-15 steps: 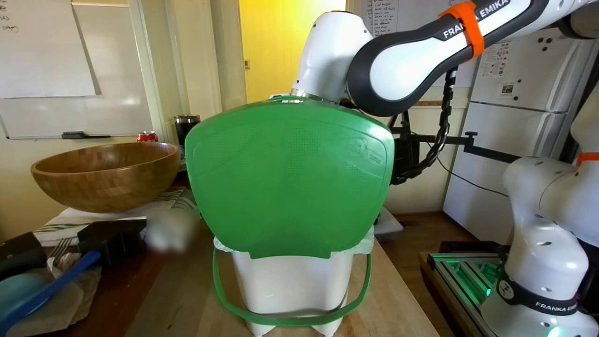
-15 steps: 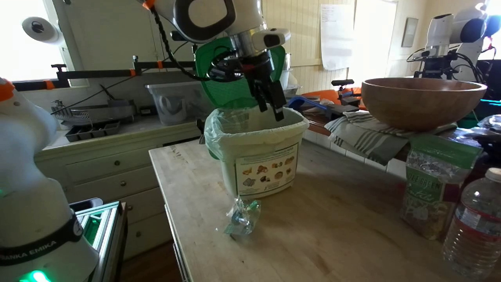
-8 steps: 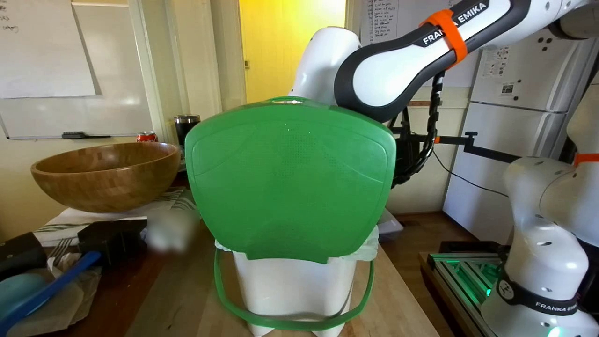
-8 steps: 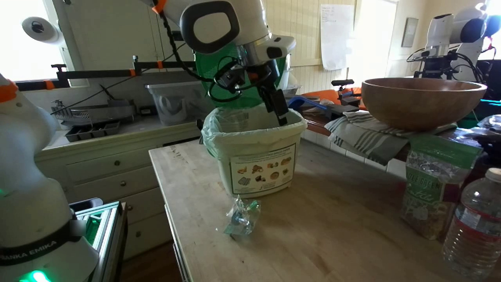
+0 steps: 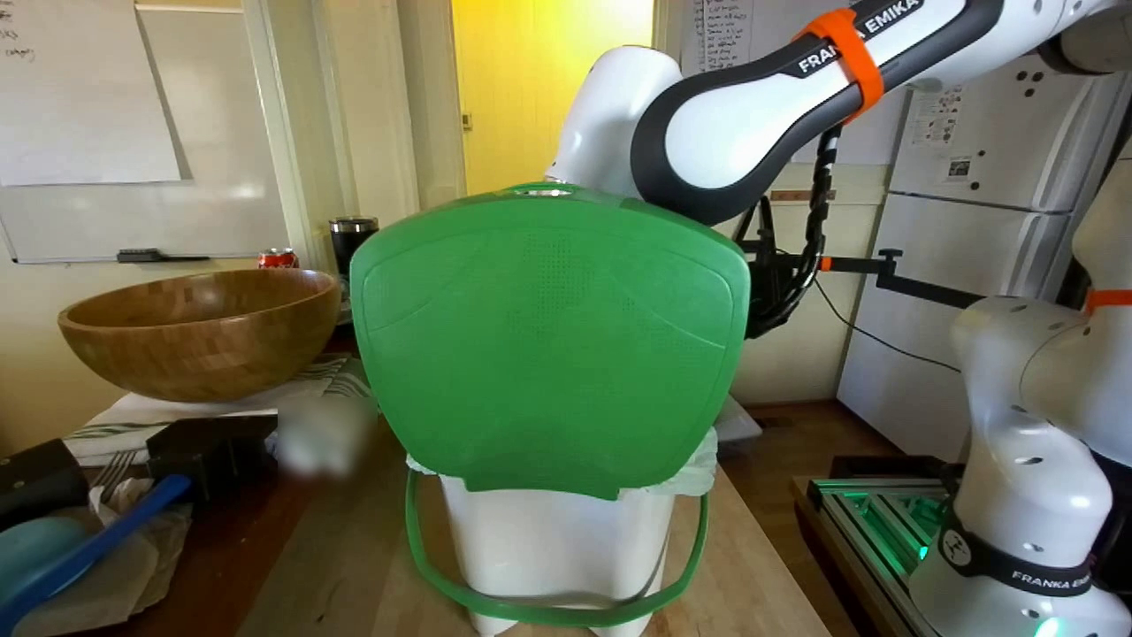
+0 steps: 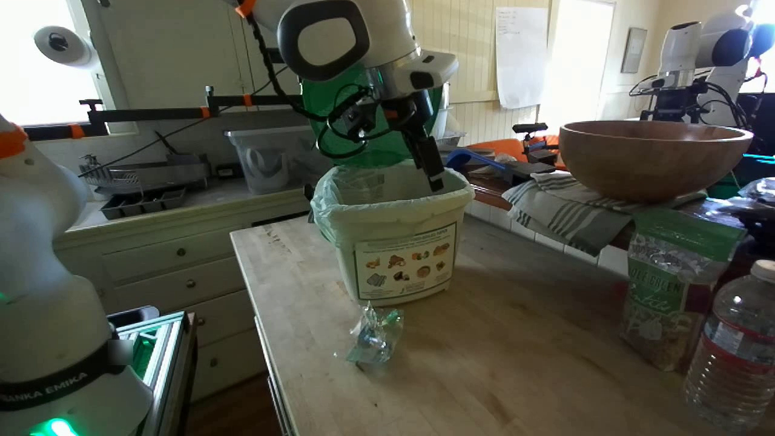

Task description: Remove the plastic bottle from the trash can and place it on the counter top

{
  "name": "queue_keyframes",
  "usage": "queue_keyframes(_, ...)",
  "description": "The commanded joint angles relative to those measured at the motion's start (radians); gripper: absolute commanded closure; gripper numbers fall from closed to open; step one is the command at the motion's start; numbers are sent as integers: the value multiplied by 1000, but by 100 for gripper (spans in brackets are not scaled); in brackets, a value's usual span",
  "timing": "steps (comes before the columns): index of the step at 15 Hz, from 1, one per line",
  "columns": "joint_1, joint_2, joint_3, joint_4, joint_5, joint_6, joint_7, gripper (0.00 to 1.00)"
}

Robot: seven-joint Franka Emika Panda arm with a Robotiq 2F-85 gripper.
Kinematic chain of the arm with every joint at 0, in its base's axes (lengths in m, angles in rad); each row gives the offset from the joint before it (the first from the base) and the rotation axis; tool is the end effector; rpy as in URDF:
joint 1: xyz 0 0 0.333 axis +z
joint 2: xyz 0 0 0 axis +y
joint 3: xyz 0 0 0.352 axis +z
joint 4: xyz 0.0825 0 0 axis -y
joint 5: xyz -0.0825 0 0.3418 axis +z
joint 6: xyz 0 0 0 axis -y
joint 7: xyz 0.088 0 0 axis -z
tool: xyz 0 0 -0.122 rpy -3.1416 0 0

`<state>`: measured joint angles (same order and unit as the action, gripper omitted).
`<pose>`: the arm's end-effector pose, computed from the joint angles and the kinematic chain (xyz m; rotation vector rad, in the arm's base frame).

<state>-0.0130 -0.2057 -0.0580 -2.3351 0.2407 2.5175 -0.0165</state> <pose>0.4688 -0.0348 0.5034 -2.8958 0.3254 -0.5804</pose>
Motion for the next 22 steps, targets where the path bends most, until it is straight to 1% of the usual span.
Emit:
queue_keyframes(1,7,-74,0,-26,20,-21,12,0)
queue_keyframes(4,26,-127,-11,-28,60,-39,-18,0)
queue_keyframes(9,80,-190,-54,-24,192,-77,-95,0)
queue_keyframes(12,105,-205,-83,-21,263,-86,-148,0)
queue_keyframes(15,140,-207,-120,-14,352,-104,-236,0)
queue_keyframes(18,165,-194,-143,0,446,-154,-317,0)
queue_keyframes(21,171,-193,-148,9,540,-210,-402,0)
queue_keyframes(22,168,-193,-145,11,567,-225,-428,25)
